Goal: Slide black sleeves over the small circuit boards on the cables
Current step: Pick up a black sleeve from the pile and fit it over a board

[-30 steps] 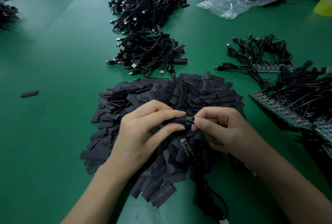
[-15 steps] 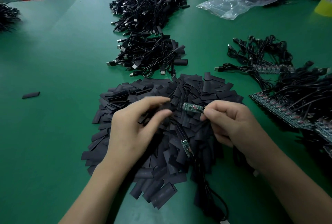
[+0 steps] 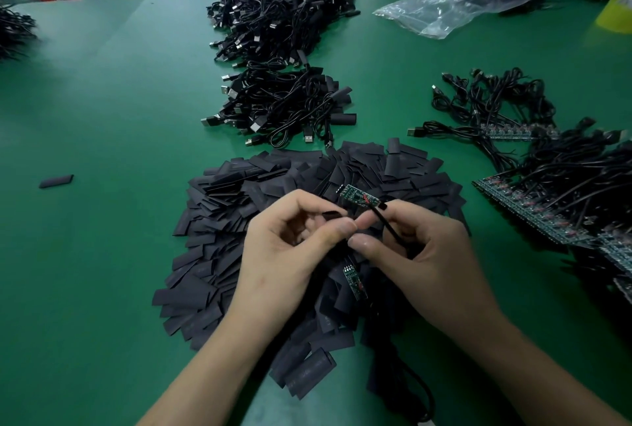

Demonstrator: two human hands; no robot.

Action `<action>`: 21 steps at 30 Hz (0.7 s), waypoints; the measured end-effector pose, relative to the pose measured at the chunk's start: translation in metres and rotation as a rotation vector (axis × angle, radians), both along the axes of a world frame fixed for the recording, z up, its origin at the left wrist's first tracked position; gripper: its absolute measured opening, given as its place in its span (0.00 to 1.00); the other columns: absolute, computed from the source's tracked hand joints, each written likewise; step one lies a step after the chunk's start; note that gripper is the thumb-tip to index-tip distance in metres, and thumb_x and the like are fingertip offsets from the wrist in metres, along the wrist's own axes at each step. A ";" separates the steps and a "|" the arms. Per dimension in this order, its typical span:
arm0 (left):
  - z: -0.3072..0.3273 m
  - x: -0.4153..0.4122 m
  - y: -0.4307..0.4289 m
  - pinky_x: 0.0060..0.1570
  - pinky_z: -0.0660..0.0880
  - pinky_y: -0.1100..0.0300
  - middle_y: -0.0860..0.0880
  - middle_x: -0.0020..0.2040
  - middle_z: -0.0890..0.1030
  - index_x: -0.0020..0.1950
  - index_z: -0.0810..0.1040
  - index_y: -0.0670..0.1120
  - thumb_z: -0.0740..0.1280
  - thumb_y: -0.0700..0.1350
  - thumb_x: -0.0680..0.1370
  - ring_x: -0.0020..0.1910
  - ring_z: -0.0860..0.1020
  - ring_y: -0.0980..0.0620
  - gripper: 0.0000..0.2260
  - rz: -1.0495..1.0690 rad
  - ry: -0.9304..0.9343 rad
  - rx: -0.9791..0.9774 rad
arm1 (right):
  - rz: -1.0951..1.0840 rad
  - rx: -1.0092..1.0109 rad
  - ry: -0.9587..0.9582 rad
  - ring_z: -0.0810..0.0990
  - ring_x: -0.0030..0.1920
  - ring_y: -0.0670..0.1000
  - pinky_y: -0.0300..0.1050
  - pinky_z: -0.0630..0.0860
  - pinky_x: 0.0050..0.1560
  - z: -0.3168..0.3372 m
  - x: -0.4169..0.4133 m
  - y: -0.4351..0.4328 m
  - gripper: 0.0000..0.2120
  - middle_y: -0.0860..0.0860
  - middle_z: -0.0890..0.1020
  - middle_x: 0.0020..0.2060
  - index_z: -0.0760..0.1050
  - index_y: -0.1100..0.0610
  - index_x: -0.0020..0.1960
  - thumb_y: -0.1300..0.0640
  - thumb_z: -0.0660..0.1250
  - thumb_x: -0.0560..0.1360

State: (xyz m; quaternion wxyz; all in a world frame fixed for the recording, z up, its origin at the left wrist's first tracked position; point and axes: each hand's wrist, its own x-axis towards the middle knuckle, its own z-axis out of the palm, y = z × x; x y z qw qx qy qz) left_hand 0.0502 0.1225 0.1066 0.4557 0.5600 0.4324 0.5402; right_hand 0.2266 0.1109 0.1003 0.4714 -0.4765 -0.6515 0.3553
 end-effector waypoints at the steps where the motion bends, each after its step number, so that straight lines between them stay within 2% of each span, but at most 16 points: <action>1: 0.000 0.000 0.000 0.39 0.72 0.65 0.56 0.35 0.79 0.42 0.84 0.52 0.78 0.48 0.69 0.36 0.74 0.56 0.05 -0.008 -0.003 -0.015 | 0.002 -0.005 -0.007 0.67 0.29 0.42 0.41 0.65 0.29 0.000 0.001 0.000 0.07 0.46 0.71 0.25 0.82 0.46 0.46 0.44 0.73 0.73; 3: -0.001 0.001 -0.001 0.38 0.74 0.66 0.54 0.35 0.81 0.43 0.84 0.50 0.77 0.44 0.71 0.34 0.76 0.56 0.04 -0.028 -0.007 -0.035 | 0.000 -0.006 -0.020 0.70 0.29 0.43 0.42 0.67 0.29 0.001 0.001 0.002 0.08 0.48 0.74 0.26 0.81 0.48 0.44 0.44 0.71 0.75; 5: -0.001 0.001 -0.002 0.39 0.76 0.64 0.52 0.36 0.81 0.45 0.83 0.51 0.75 0.43 0.73 0.34 0.78 0.55 0.04 -0.031 -0.004 -0.034 | -0.019 -0.008 -0.004 0.69 0.28 0.45 0.39 0.66 0.29 0.003 0.003 0.004 0.09 0.50 0.74 0.26 0.80 0.50 0.43 0.45 0.71 0.75; 6: -0.001 -0.001 -0.002 0.41 0.77 0.63 0.53 0.38 0.81 0.47 0.83 0.52 0.75 0.43 0.74 0.35 0.80 0.54 0.05 -0.012 0.060 0.007 | -0.027 -0.010 0.000 0.69 0.28 0.48 0.41 0.66 0.30 0.004 0.005 0.005 0.09 0.52 0.74 0.27 0.80 0.50 0.42 0.46 0.70 0.76; 8: -0.001 -0.009 0.000 0.47 0.76 0.65 0.56 0.45 0.82 0.55 0.84 0.52 0.77 0.44 0.75 0.43 0.81 0.56 0.11 0.022 0.349 0.228 | -0.013 -0.029 -0.003 0.69 0.28 0.52 0.46 0.66 0.30 0.005 0.008 0.007 0.08 0.55 0.73 0.27 0.79 0.51 0.42 0.49 0.71 0.77; 9: 0.000 -0.012 0.001 0.51 0.75 0.67 0.55 0.50 0.82 0.60 0.83 0.51 0.78 0.44 0.75 0.48 0.81 0.57 0.14 0.025 0.483 0.362 | 0.014 -0.046 0.000 0.68 0.28 0.51 0.46 0.65 0.30 0.006 0.009 0.007 0.08 0.56 0.72 0.28 0.79 0.51 0.41 0.50 0.71 0.77; 11: 0.001 -0.018 0.004 0.59 0.72 0.68 0.53 0.58 0.81 0.65 0.82 0.48 0.78 0.44 0.76 0.57 0.79 0.58 0.18 0.010 0.611 0.533 | 0.086 -0.086 0.013 0.67 0.29 0.47 0.44 0.64 0.31 0.008 0.011 0.008 0.08 0.58 0.70 0.28 0.79 0.52 0.40 0.51 0.71 0.76; 13: -0.001 -0.021 0.007 0.60 0.73 0.65 0.51 0.59 0.81 0.64 0.83 0.45 0.77 0.45 0.77 0.59 0.79 0.57 0.16 -0.040 0.642 0.593 | 0.150 -0.130 0.030 0.67 0.30 0.46 0.40 0.64 0.31 0.009 0.013 0.009 0.07 0.56 0.70 0.27 0.80 0.52 0.40 0.52 0.71 0.76; 15: -0.003 -0.022 0.007 0.55 0.76 0.63 0.52 0.55 0.81 0.59 0.85 0.45 0.76 0.45 0.78 0.55 0.81 0.56 0.11 -0.081 0.652 0.602 | 0.206 -0.172 0.057 0.68 0.29 0.42 0.34 0.64 0.31 0.009 0.014 0.009 0.07 0.46 0.72 0.27 0.80 0.51 0.40 0.52 0.71 0.76; 17: -0.004 -0.022 0.006 0.51 0.75 0.65 0.53 0.51 0.81 0.56 0.86 0.46 0.76 0.46 0.77 0.51 0.80 0.57 0.09 -0.064 0.626 0.579 | 0.233 -0.201 0.100 0.67 0.26 0.39 0.30 0.63 0.29 0.009 0.014 0.009 0.09 0.43 0.72 0.26 0.80 0.51 0.40 0.52 0.69 0.78; 21: -0.004 -0.023 0.008 0.51 0.74 0.66 0.53 0.49 0.83 0.52 0.87 0.48 0.79 0.45 0.72 0.50 0.82 0.54 0.10 0.065 0.475 0.449 | 0.141 -0.237 0.199 0.61 0.24 0.48 0.39 0.60 0.25 0.011 0.016 0.012 0.17 0.49 0.64 0.24 0.80 0.55 0.45 0.43 0.63 0.80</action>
